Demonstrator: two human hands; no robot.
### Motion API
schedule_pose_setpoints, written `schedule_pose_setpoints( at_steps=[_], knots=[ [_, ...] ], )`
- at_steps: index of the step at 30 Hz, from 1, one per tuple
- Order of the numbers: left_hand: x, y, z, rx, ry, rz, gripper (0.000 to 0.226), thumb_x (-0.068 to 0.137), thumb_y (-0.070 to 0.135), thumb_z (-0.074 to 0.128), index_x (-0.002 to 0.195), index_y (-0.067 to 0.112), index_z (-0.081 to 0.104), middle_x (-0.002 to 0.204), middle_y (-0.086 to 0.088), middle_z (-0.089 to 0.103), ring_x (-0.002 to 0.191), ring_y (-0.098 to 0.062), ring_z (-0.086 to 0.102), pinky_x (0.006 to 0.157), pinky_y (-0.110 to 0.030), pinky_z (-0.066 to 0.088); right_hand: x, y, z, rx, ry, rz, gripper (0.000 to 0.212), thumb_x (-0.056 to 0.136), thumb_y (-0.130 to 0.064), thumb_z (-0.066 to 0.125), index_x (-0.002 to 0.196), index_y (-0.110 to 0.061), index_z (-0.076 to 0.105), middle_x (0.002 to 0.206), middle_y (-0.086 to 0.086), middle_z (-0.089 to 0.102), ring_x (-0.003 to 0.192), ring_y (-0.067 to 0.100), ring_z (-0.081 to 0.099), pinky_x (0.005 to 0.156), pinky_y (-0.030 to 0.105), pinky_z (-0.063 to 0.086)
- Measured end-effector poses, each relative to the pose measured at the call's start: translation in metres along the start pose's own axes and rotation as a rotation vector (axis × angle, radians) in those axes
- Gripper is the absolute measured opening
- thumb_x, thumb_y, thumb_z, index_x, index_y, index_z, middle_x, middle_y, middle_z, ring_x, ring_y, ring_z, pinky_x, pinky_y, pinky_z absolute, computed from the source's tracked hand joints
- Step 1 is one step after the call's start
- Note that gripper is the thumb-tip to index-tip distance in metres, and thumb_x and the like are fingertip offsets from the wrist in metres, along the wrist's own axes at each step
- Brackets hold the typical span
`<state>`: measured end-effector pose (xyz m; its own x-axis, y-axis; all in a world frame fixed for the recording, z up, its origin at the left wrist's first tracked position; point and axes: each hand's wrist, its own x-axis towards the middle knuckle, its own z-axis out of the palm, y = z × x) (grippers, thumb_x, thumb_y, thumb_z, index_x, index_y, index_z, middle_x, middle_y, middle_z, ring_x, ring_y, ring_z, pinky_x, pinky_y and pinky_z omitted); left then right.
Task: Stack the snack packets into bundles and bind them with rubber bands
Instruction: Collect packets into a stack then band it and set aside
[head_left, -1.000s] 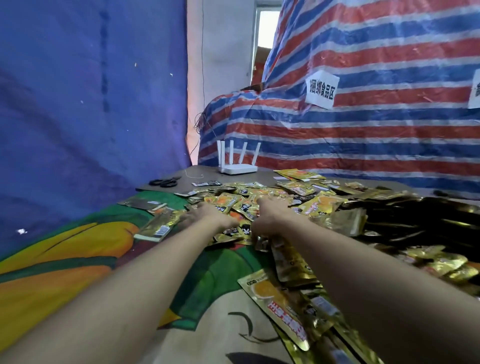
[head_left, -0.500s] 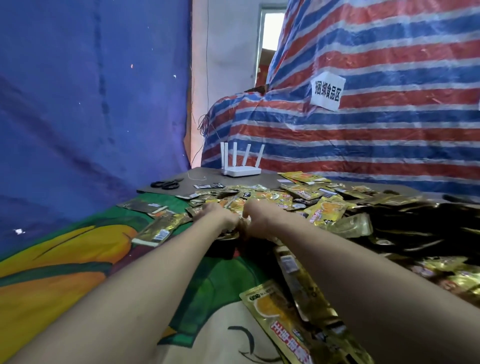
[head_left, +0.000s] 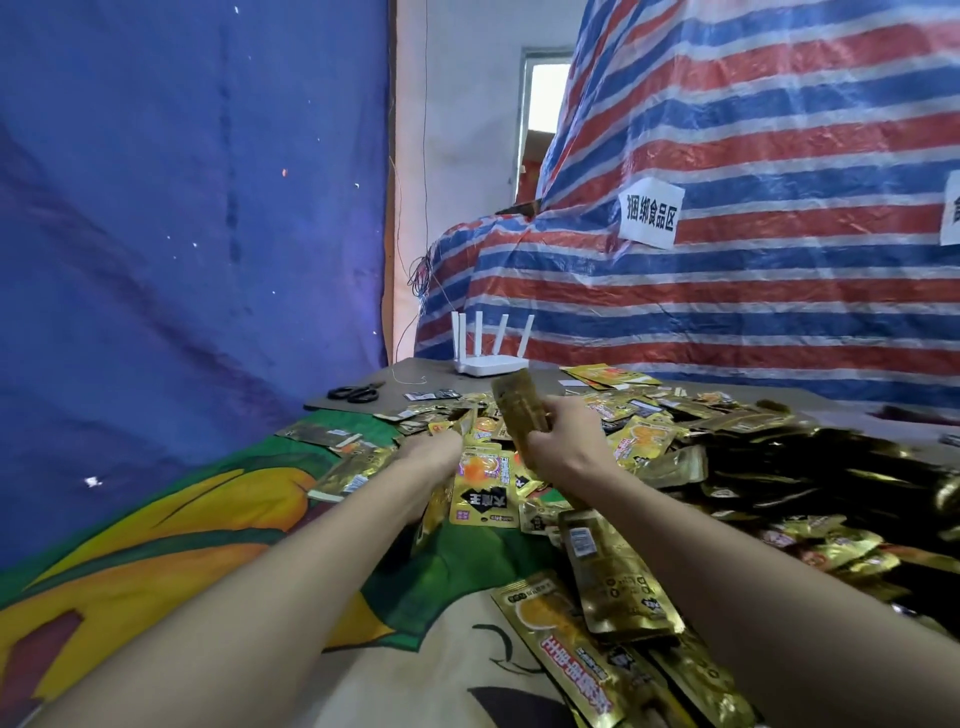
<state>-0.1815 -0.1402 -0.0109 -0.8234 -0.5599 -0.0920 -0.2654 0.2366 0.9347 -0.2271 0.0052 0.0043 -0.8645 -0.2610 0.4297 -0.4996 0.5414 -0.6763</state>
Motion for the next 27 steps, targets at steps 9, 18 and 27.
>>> schedule_pose_setpoints(
  at_steps=[9,18,27],
  knots=[
    [-0.050,-0.016,-0.018,-0.419,0.008,0.184,0.047,0.082,0.012,0.065,0.128,0.019,0.060,0.107,-0.009,0.070,0.102,-0.035,0.066,0.096,-0.053,0.053,-0.059,-0.028,-0.038,0.449,0.216,0.017,0.020,0.094,0.001,0.059,0.101,-0.016,0.066,0.094,0.006,0.075,0.083,0.023,0.074,0.069,0.045,0.064],
    [-0.123,-0.041,0.024,-0.621,-0.108,0.301,0.051,0.073,0.010,0.071,0.123,0.006,0.061,0.085,-0.011,0.072,0.073,-0.028,0.069,0.066,-0.041,0.057,-0.135,-0.032,-0.014,0.606,0.216,0.232,0.015,0.092,-0.009,0.051,0.100,-0.021,0.047,0.100,0.012,0.064,0.093,0.029,0.063,0.090,0.054,0.052],
    [-0.137,-0.054,0.019,-0.470,-0.432,0.502,0.067,0.067,0.008,0.060,0.128,-0.009,0.038,0.110,-0.032,0.055,0.098,-0.026,0.055,0.085,-0.055,0.047,-0.141,-0.028,-0.002,0.797,0.018,0.166,0.033,0.101,-0.041,0.057,0.123,-0.021,0.043,0.098,0.000,0.065,0.083,0.007,0.069,0.068,0.019,0.051]
  ],
)
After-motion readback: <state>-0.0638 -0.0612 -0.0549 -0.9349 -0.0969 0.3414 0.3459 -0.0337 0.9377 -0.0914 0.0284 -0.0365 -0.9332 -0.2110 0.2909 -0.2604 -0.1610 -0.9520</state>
